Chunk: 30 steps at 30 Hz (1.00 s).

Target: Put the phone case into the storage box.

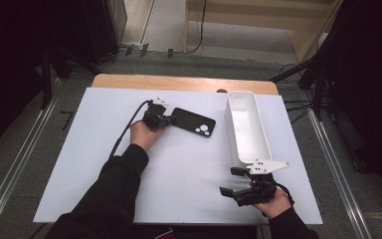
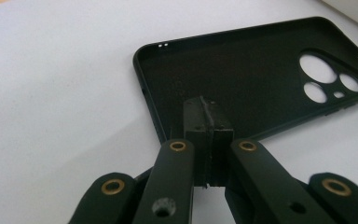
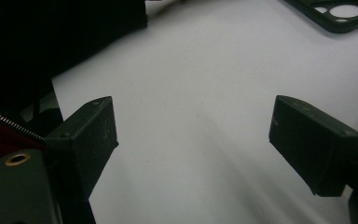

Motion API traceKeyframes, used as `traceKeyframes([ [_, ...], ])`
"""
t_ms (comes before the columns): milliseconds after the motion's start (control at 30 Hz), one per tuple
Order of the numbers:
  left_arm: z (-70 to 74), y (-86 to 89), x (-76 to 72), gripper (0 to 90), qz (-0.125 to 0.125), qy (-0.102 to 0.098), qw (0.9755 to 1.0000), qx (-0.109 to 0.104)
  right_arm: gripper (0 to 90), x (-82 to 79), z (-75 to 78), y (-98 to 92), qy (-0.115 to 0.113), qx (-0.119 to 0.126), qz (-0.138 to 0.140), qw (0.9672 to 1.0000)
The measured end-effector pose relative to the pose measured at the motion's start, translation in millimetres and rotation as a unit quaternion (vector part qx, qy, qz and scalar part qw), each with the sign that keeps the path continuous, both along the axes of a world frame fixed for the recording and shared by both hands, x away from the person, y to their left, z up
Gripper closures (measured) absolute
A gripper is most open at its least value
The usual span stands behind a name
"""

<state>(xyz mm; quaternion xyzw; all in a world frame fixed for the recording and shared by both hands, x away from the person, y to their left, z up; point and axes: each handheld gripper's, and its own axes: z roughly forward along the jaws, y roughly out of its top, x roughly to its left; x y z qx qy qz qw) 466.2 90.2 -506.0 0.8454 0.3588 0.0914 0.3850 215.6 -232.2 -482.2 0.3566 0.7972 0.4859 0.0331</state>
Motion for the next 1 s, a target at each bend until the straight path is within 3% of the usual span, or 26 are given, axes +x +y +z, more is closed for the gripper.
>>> traceKeyframes([
  [233, -1.1, 4.2, -6.5, 89.5, -0.005, 0.003, 0.9999, -0.011, 13.7, -0.1, 0.0, 0.2, 0.001, 0.001, 0.000, 1.0000],
  [1000, -0.6, 19.1, -40.2, 89.5, -0.048, 0.016, 0.9986, -0.013, 13.7, 0.4, -0.8, 0.9, 0.005, -0.002, -0.002, 1.0000],
])
